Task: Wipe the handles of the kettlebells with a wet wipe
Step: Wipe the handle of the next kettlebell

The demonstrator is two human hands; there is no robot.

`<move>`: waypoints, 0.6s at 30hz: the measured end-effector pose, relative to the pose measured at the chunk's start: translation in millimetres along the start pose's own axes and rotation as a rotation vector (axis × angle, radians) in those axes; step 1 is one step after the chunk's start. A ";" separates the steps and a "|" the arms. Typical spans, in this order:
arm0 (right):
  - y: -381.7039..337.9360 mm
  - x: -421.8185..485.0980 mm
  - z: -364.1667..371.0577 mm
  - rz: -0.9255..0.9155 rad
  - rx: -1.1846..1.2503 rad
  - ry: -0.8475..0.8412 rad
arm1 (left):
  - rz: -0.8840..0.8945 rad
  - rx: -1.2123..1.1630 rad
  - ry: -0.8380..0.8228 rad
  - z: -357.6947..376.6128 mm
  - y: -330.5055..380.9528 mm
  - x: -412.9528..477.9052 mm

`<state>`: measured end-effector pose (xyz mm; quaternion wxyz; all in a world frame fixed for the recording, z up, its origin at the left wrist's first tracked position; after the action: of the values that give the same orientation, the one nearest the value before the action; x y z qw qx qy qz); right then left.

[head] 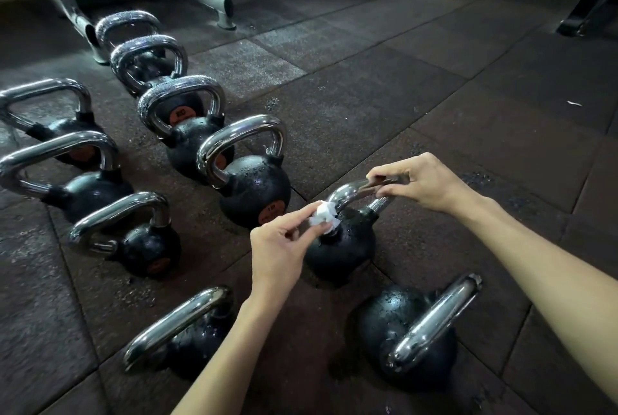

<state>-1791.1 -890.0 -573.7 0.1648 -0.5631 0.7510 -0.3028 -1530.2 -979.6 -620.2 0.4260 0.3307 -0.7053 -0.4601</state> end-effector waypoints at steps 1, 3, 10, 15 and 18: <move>1.3 -0.1 0.2 0.003 0.016 0.004 | -0.005 0.004 0.017 0.6 -2.7 -4.3; 2.6 -1.2 1.7 0.006 0.035 0.017 | -0.055 0.014 0.062 4.1 -15.5 -14.2; -1.2 -4.2 0.4 0.016 0.040 0.051 | -0.068 -0.018 0.117 13.9 -15.5 -21.6; -8.3 -3.8 4.7 0.009 0.009 0.055 | -0.115 0.004 0.138 9.9 -21.4 -24.7; -17.8 -3.2 8.2 0.005 -0.062 0.058 | -0.166 0.010 0.084 2.4 -22.6 -28.0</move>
<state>-1772.0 -892.5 -568.8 0.1263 -0.5569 0.7660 -0.2952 -1518.9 -962.8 -650.0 0.4139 0.4092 -0.6590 -0.4763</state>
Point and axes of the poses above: each hand's wrist, its own x-axis towards the middle knuckle, its own z-axis out of the palm, y = z × x, the point moved 4 cm from there along x, towards the middle knuckle, and after that the axes turned 2 degrees about y, right-handed, at the moved point
